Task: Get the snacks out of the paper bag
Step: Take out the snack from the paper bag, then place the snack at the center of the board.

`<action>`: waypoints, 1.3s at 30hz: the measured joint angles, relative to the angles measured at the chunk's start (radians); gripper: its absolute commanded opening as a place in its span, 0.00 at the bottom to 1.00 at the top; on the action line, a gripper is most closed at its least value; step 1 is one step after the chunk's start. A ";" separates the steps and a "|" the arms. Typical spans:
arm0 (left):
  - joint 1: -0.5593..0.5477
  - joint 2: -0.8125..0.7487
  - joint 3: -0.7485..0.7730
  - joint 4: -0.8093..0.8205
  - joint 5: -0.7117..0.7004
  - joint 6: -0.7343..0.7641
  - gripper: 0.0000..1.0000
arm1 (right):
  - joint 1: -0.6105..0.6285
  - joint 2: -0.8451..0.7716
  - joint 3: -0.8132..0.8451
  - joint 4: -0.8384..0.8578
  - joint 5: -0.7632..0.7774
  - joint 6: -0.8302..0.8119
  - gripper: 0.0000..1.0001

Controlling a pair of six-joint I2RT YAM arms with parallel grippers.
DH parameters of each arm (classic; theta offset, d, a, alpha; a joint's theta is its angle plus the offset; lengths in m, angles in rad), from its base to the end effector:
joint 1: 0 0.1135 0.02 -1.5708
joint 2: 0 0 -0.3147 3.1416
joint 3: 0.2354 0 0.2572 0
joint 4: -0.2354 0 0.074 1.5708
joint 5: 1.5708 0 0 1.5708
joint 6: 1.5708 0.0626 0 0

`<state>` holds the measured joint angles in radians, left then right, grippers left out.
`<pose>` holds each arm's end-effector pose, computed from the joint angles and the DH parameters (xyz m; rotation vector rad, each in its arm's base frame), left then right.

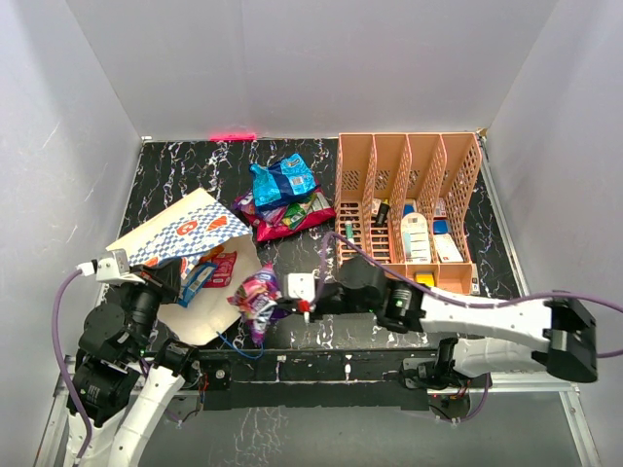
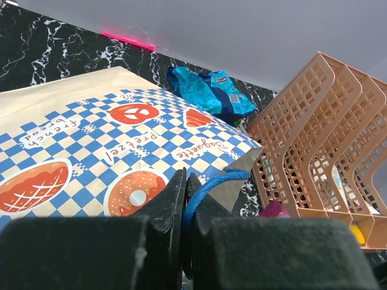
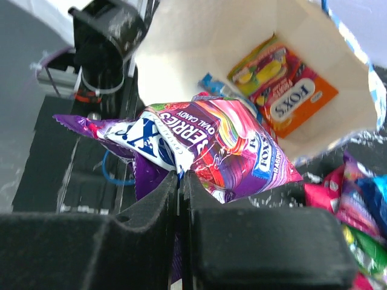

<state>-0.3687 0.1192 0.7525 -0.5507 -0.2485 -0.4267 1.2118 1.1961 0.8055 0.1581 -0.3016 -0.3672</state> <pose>0.0129 0.0115 0.3584 -0.2459 1.4874 -0.4564 0.0842 0.2772 0.3358 -1.4830 1.1550 0.8636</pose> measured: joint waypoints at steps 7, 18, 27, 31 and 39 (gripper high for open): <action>0.000 -0.010 -0.004 -0.002 -0.006 0.000 0.00 | 0.003 -0.222 -0.181 -0.130 0.203 0.005 0.07; 0.000 -0.012 -0.014 -0.004 -0.015 0.007 0.00 | -0.077 0.068 -0.232 0.079 0.460 0.011 0.07; 0.000 -0.022 -0.014 -0.005 -0.017 0.008 0.00 | -0.168 0.306 -0.246 0.429 0.392 -0.058 0.07; 0.000 -0.022 -0.014 -0.004 -0.017 0.012 0.00 | -0.187 0.356 -0.273 0.543 0.354 -0.077 0.07; 0.000 -0.022 -0.014 -0.004 -0.017 0.016 0.00 | -0.203 0.405 -0.360 0.686 0.344 -0.039 0.10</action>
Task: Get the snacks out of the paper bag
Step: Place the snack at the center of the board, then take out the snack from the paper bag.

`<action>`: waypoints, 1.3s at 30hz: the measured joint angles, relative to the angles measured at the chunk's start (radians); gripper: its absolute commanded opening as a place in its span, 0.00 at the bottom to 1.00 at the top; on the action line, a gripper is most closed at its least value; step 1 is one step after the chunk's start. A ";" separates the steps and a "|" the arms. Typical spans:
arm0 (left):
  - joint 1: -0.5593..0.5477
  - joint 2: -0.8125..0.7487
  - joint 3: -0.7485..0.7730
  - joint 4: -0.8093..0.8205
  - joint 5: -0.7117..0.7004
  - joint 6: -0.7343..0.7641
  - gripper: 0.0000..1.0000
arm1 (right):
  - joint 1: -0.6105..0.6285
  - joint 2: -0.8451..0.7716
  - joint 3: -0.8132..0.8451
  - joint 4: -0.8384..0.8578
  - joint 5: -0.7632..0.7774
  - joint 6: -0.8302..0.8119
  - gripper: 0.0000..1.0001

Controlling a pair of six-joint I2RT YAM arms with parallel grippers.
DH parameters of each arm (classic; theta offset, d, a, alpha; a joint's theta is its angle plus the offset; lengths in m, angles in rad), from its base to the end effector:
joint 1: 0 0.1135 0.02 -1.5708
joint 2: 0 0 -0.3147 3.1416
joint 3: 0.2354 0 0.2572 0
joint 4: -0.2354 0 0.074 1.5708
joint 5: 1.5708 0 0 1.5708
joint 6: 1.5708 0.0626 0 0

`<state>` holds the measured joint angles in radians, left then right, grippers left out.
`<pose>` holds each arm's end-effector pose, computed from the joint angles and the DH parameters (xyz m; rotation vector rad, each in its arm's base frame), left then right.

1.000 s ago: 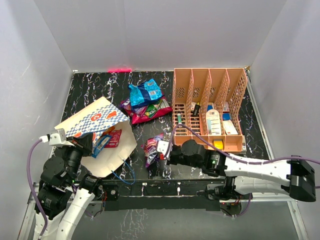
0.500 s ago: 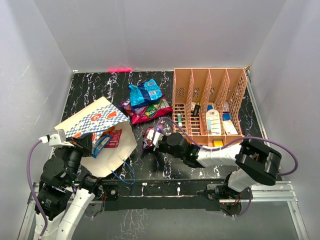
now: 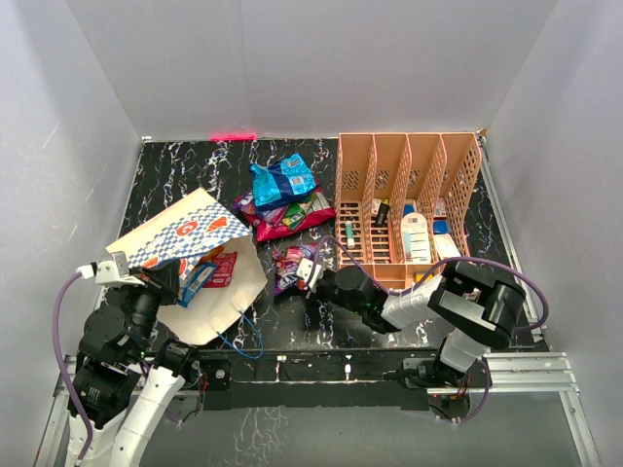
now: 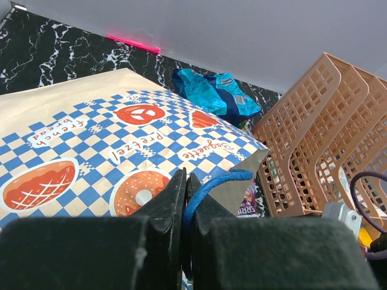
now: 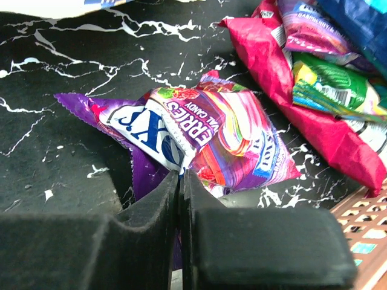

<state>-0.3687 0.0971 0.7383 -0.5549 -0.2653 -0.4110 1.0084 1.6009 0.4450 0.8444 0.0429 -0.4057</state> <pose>0.0108 0.0134 0.3533 -0.2477 1.4820 -0.4326 0.1703 0.2652 0.1815 -1.2109 1.4629 0.3717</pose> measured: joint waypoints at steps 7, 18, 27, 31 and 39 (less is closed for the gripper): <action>0.000 0.000 0.000 0.000 0.000 0.003 0.00 | 0.000 -0.018 -0.031 -0.011 0.004 0.012 0.57; 0.000 0.000 0.000 0.000 0.000 0.003 0.00 | -0.001 -0.329 0.023 -0.324 -0.107 0.045 0.69; 0.000 0.002 -0.001 0.000 0.000 0.006 0.00 | 0.109 -0.264 0.219 -0.401 -0.282 0.179 0.69; 0.000 0.002 -0.001 0.000 0.000 0.006 0.00 | 0.222 -0.153 0.292 -0.319 -0.311 0.147 0.68; 0.000 0.002 -0.001 0.000 0.000 0.006 0.00 | 0.261 0.226 0.488 -0.061 -0.299 0.050 0.62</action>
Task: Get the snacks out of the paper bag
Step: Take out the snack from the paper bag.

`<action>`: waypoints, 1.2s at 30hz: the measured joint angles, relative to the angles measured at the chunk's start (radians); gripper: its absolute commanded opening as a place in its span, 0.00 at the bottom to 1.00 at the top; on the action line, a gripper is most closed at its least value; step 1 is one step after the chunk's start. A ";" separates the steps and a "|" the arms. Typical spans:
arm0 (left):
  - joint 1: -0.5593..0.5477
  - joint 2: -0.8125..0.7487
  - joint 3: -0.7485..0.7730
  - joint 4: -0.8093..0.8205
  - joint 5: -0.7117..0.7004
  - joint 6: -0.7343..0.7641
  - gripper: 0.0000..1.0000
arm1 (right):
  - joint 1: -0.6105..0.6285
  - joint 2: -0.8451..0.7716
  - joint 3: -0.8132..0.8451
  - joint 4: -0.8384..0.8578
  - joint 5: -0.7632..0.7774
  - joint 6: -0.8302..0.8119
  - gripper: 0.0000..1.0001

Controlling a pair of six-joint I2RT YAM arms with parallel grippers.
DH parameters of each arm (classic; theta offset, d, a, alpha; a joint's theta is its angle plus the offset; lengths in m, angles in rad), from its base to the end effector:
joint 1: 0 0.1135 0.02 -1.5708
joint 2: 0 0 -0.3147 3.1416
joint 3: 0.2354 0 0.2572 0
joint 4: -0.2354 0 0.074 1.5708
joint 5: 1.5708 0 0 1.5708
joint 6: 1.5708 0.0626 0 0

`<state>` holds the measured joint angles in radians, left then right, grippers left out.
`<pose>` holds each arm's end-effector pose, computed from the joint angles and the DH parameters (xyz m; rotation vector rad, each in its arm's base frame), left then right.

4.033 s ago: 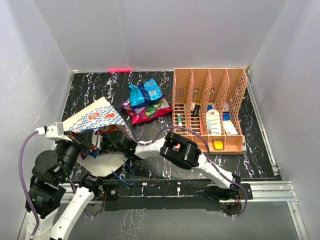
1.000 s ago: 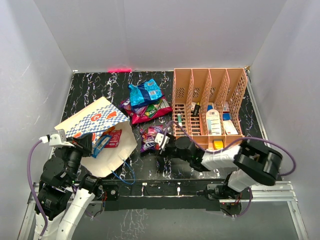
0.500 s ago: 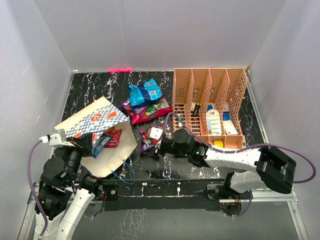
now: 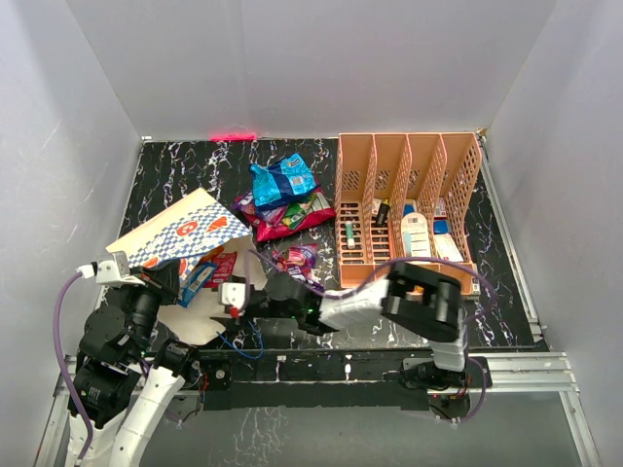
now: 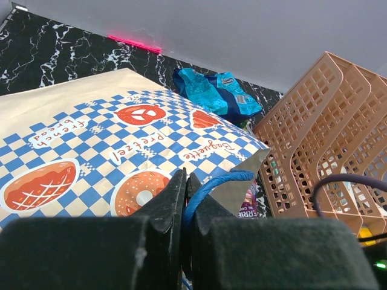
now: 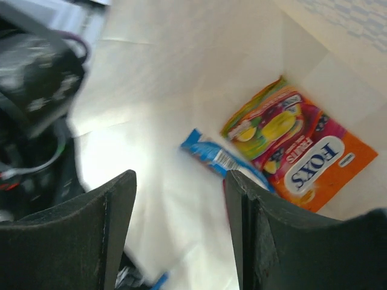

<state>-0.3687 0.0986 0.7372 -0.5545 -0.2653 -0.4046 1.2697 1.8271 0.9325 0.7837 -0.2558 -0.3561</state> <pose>0.0113 0.0132 0.3530 -0.2428 1.4846 -0.4267 0.1144 0.4219 0.2455 -1.4081 1.0557 0.8918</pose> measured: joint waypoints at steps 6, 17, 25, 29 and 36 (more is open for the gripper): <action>0.000 -0.007 0.000 0.000 0.000 0.000 0.00 | 0.000 0.313 0.249 0.161 0.142 -0.027 0.65; 0.000 -0.013 -0.001 0.001 0.012 0.003 0.00 | -0.001 0.664 0.616 0.239 0.349 -0.023 0.95; 0.000 -0.018 -0.005 0.008 0.037 0.011 0.00 | -0.017 0.827 0.871 0.210 0.420 0.011 1.00; 0.000 -0.023 -0.008 0.010 0.053 0.017 0.00 | -0.036 0.895 0.997 0.156 0.442 0.029 1.00; 0.000 -0.042 -0.018 0.024 0.066 0.023 0.00 | -0.074 0.943 1.079 0.047 0.465 0.089 1.00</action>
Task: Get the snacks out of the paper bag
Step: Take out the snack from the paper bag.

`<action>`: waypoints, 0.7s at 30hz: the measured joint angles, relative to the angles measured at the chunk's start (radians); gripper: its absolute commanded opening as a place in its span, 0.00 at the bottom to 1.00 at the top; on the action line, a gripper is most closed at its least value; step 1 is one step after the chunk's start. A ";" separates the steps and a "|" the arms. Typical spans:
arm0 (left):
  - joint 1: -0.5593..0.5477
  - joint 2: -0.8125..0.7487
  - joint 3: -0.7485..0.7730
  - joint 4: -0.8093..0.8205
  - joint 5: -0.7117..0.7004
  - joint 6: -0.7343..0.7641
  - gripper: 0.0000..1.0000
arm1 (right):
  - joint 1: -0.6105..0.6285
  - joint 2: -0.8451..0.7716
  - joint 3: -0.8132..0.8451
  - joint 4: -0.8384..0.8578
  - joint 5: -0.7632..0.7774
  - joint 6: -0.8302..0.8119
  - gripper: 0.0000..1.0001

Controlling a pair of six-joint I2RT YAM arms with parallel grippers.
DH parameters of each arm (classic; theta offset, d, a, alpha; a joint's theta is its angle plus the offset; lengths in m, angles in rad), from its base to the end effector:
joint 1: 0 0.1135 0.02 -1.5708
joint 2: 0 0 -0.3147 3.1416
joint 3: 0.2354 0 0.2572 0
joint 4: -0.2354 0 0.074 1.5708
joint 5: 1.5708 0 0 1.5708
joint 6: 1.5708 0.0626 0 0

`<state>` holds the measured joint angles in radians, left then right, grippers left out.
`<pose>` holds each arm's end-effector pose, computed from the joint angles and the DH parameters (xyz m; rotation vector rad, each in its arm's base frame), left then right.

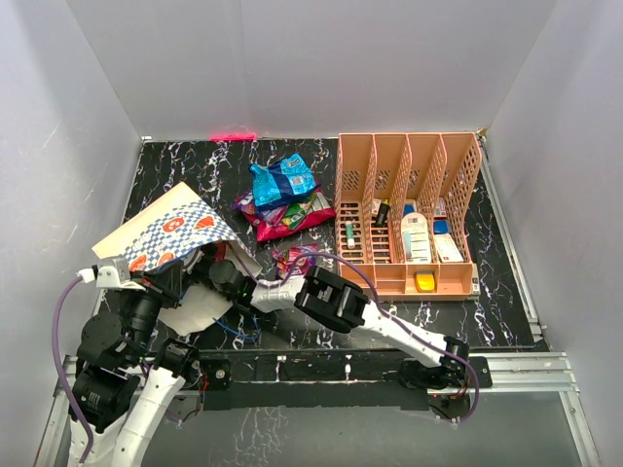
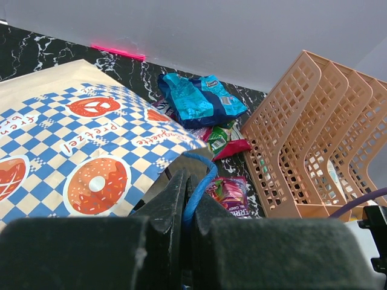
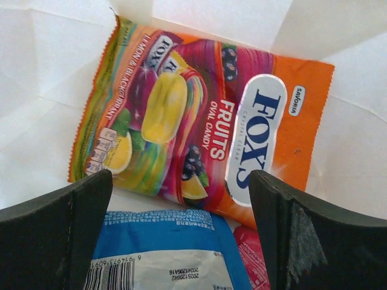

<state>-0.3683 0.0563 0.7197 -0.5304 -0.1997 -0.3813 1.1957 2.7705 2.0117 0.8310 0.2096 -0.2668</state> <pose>0.0045 0.0116 0.3504 -0.1752 1.4469 -0.4707 0.2579 0.6195 0.1088 -0.8865 1.2453 0.5885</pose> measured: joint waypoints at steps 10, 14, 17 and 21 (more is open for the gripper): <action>0.000 0.007 0.000 0.003 -0.017 -0.005 0.00 | -0.013 -0.164 -0.253 -0.033 -0.035 0.004 0.97; 0.000 0.016 0.000 0.003 -0.023 -0.006 0.00 | -0.018 -0.255 -0.360 -0.088 -0.118 -0.002 0.96; 0.000 0.017 0.000 0.003 -0.024 -0.005 0.00 | -0.021 -0.290 -0.408 -0.109 -0.154 -0.003 0.96; 0.000 0.018 0.000 0.003 -0.024 -0.008 0.00 | -0.021 -0.323 -0.438 -0.131 -0.172 -0.025 0.96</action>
<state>-0.3683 0.0742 0.7200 -0.5270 -0.2234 -0.3889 1.1751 2.4474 1.5742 0.7002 0.0380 -0.2916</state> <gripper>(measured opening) 0.007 0.962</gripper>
